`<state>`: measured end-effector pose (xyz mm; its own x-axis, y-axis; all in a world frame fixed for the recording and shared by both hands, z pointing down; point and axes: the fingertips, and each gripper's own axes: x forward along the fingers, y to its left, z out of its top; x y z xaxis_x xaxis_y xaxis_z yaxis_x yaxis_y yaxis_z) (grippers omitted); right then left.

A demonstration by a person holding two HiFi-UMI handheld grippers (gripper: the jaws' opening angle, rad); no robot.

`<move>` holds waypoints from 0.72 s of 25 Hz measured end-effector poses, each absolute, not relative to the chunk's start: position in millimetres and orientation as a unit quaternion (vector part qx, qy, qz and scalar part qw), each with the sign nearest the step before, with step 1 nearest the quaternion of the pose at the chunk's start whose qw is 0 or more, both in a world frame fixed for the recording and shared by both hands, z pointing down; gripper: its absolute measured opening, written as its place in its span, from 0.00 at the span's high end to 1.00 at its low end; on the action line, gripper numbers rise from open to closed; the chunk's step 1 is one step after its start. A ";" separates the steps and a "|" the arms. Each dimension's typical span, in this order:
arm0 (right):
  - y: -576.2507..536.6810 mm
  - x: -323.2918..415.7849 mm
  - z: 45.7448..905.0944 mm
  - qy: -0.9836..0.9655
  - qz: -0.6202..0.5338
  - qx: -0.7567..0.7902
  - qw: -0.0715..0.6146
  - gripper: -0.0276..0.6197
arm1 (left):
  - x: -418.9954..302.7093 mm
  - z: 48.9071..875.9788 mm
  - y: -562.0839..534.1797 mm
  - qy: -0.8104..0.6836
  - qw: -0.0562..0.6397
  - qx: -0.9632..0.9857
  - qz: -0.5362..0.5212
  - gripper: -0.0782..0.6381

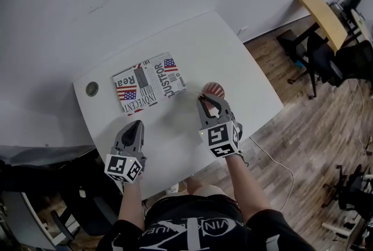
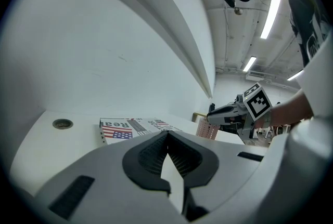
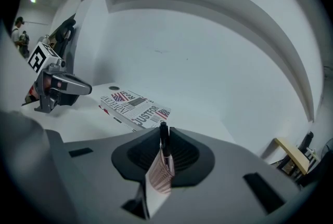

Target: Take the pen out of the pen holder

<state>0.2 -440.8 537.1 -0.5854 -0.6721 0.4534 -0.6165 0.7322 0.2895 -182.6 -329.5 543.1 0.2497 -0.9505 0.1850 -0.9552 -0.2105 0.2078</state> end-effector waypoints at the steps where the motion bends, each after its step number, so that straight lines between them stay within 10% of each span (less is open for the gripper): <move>1: -440.8 -0.1 535.3 -0.889 -0.053 0.363 0.272 0.86 | -182.5 543.0 -329.0 -0.612 0.141 0.778 0.008 0.87; 18: -442.4 29.4 494.2 -0.902 0.022 0.410 0.131 0.88 | -183.2 533.2 -319.0 -0.612 0.135 0.780 0.002 0.87</move>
<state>29.4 -442.4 494.2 -0.6287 -0.7349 0.2542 -0.7463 0.6621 0.0683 -183.2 -319.0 533.2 0.2518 -0.9530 0.1683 -0.9542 -0.2155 0.2074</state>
